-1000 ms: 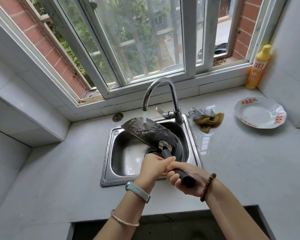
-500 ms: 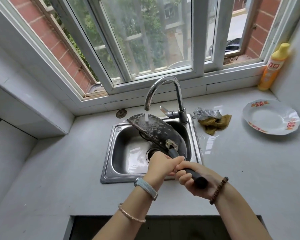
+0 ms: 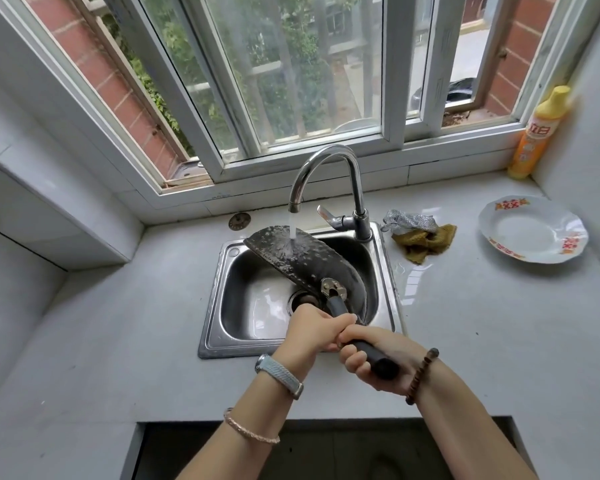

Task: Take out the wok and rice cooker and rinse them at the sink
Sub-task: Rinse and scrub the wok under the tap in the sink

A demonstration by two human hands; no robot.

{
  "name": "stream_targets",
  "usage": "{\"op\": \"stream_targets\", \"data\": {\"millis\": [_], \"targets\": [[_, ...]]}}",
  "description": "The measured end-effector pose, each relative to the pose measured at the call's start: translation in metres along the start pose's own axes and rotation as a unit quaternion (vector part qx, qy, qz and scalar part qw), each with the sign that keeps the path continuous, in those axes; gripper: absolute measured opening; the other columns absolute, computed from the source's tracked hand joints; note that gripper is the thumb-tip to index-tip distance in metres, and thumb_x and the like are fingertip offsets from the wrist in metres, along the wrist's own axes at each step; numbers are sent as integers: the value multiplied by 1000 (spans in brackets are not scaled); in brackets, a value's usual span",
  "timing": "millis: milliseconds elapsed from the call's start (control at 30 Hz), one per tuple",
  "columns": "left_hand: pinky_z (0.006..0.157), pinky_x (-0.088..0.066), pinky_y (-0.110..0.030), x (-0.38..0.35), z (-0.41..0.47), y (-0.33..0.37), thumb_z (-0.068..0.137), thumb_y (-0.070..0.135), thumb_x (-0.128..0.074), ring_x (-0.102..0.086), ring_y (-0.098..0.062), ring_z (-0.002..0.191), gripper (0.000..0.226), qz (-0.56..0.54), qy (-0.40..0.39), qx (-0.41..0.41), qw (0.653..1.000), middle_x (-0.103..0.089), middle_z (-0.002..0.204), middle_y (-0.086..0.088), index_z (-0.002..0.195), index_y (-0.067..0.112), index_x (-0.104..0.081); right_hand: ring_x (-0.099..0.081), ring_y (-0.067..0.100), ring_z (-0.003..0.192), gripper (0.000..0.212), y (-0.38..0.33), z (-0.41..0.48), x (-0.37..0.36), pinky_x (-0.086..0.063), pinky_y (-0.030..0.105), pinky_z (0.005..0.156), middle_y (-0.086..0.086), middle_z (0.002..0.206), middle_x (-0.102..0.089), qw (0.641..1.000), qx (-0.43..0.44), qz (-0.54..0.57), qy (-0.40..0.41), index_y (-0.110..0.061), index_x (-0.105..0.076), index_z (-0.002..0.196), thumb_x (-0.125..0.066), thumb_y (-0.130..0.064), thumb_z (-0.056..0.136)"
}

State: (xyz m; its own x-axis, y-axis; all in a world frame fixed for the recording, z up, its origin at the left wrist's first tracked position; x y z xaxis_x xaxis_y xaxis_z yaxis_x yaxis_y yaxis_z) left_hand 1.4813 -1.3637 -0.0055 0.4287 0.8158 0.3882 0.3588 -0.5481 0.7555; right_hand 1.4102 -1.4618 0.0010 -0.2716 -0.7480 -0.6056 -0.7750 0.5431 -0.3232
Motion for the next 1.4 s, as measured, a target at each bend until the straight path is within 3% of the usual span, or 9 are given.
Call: {"op": "stream_targets", "data": {"millis": [100,367,633,800,900,1133,1233,1400], "targets": [[50,-52,-18,7,-5,-7,81,21,-74,-59,-15,57,31,-17,-2,4,1000,-58,64,-13,76,-9,-70,-44,6,36,5,8,3,-10,-40,13,33,1,56,-46,1000,5,-14,9,-5,-51,88,-52,-9,92],[46,-48,-13,31,-21,-30,84,19,-73,-61,-5,51,20,-52,-21,12,998,-64,61,-3,69,6,-68,-45,6,37,9,36,15,-36,-40,13,33,2,55,-46,998,22,-46,23,-5,-51,92,-51,-14,95],[50,-50,-15,47,-36,-62,86,18,-70,-63,-7,55,21,-94,-40,22,995,-66,63,-5,69,7,-68,-43,6,34,5,71,35,-53,-36,14,32,3,57,-43,993,55,-89,52,-7,-46,99,-46,-10,95],[51,-52,-16,53,-40,-88,87,15,-69,-62,-4,48,20,-113,-44,36,992,-66,65,-7,81,-3,-70,-45,10,35,12,95,48,-58,-37,17,34,6,56,-45,987,76,-121,77,-4,-44,104,-48,-6,92],[49,-51,-15,56,-42,-103,88,14,-69,-59,-2,43,19,-121,-47,44,991,-64,57,-2,75,1,-68,-47,11,34,14,108,56,-61,-38,17,35,8,57,-46,982,87,-141,92,-1,-45,105,-47,-4,91],[46,-47,-14,58,-45,-136,90,18,-67,-52,0,38,20,-110,-60,56,991,-58,45,4,77,3,-66,-44,12,32,3,136,60,-71,-39,17,36,7,47,-46,980,81,-150,98,-1,-44,95,-41,-1,94],[43,-46,-14,59,-48,-151,89,18,-68,-51,-1,36,19,-120,-60,64,989,-59,51,-1,80,2,-65,-45,13,36,3,149,63,-73,-42,19,38,9,57,-43,979,73,-156,108,-2,-43,95,-42,0,94],[41,-43,-14,63,-49,-167,89,19,-68,-50,-2,36,21,-136,-74,65,986,-57,43,5,75,4,-64,-45,13,37,10,161,65,-81,-42,18,38,10,61,-43,979,82,-138,122,-4,-40,87,-40,2,94]]}}
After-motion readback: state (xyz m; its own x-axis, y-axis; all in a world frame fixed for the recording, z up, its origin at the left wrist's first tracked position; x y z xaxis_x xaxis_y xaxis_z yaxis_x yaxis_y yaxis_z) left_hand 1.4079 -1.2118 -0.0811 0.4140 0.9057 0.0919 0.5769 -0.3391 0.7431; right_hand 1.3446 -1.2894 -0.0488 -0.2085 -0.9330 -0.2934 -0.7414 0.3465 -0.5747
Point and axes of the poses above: each hand's wrist, its own z-axis towards the middle knuckle, its own x-axis out of the back of the hand, y = z × x, the point moved 3 cm from there along z, towards the middle knuckle
